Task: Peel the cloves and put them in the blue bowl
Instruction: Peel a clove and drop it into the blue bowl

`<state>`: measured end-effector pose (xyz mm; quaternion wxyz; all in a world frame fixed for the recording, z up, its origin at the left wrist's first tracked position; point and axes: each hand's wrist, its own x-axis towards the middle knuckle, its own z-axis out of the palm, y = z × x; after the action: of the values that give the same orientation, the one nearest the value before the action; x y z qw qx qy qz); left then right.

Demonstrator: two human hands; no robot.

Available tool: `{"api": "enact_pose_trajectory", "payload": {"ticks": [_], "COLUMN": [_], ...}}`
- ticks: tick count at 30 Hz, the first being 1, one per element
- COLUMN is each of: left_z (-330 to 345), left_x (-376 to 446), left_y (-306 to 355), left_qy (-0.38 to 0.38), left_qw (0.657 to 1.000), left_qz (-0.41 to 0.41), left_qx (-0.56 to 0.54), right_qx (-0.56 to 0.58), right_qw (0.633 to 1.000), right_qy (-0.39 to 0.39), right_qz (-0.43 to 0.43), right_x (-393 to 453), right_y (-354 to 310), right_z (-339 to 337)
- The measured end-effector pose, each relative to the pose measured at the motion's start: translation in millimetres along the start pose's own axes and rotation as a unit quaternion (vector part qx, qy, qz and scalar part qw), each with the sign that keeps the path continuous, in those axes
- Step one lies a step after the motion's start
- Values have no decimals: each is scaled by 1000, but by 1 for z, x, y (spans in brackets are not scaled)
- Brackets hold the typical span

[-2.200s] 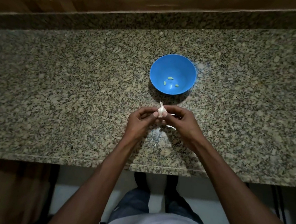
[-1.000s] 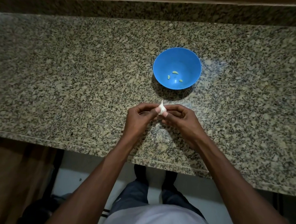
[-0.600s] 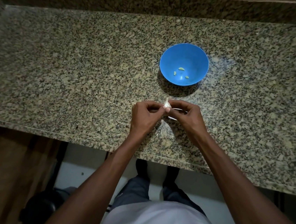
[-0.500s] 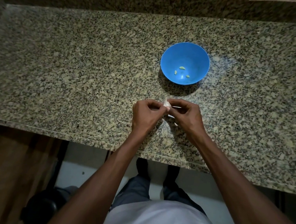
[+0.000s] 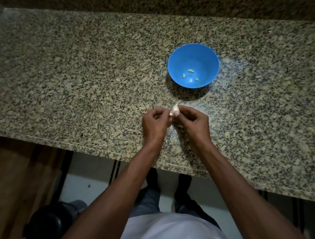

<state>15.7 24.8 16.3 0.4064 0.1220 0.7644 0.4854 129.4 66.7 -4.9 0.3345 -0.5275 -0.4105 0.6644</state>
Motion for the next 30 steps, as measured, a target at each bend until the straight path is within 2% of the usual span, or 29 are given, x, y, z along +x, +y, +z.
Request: {"api": "enact_pose_trajectory", "payload": {"ticks": [2,4,6,8,10,12,13,15,17,20,23,26,30], "left_z": [-6,-16,-26,-35,-42,-46,-47,-48,-46,-40,-32,-28,-23], "left_x": [2,5,6,8,10,11,11,11,9,5,3,4,3], "left_y": [-1,1,2,3,3,4,3,2,1,5,8,7,5], "left_qy": [-5,-21,-57,-90,-105,-113,-120,-144,-167,-183,-187,-209,-228], "left_qw": [989,974,970,967,968,971,973,979,983,982,979,971,965], "left_qz": [-69,-97,-92,-79,-73,-70,-63,-34,10,51,77,109,114], "left_qx": [-133,-205,-219,-223,-215,-199,-185,-138,-69,-13,9,41,57], "right_qx": [46,-7,-154,-273,-357,-401,-395,-321,-254,-234,-246,-209,-189], "right_qw": [998,1000,986,953,918,896,898,931,958,958,955,965,971], "right_qy": [5,15,-4,-39,-66,-61,-47,-36,-81,-156,-157,-156,-143], "right_qz": [37,18,-62,-124,-160,-182,-190,-167,-110,-61,-48,-31,-25], "right_x": [0,4,8,13,17,20,21,16,11,4,0,-4,-7], "right_y": [-3,-7,-15,-25,-31,-34,-35,-39,-44,-44,-46,-48,-43], "right_z": [1,0,-2,-1,2,3,1,-3,-8,-19,-29,-37,-44]}}
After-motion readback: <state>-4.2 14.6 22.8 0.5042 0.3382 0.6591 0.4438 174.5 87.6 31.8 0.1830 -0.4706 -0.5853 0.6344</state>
